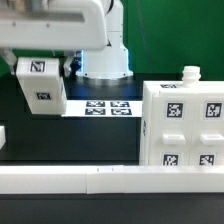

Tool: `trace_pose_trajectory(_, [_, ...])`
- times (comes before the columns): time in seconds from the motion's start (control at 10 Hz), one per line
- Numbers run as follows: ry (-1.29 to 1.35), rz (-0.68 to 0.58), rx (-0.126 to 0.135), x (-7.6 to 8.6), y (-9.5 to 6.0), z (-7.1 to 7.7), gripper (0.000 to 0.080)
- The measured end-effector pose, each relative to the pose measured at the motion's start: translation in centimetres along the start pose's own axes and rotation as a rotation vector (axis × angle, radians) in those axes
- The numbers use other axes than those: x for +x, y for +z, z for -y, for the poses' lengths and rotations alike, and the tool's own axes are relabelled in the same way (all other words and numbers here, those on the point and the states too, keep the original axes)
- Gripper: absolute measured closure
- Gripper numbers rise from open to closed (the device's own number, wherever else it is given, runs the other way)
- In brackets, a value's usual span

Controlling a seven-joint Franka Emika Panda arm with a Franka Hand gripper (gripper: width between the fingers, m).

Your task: Assemble cabinet

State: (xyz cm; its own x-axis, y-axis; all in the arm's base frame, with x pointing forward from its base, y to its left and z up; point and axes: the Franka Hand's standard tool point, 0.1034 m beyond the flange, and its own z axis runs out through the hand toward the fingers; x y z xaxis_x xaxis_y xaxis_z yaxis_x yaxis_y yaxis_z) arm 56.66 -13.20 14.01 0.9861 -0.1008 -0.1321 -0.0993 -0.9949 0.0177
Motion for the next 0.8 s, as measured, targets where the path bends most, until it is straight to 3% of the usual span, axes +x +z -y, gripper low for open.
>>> trace_pose_trajectory(0.4, [0.009, -0.256, -0.045, 0.6, 0.7, -0.8, 0.0233])
trace_pose_trajectory(0.7, [0.074, -0.397, 0.011, 1.8, 0.4, 1.2, 0.0234])
trace_pose_trajectory(0.8, [0.094, -0.505, -0.006, 2.5, -0.3, 2.0, 0.0234])
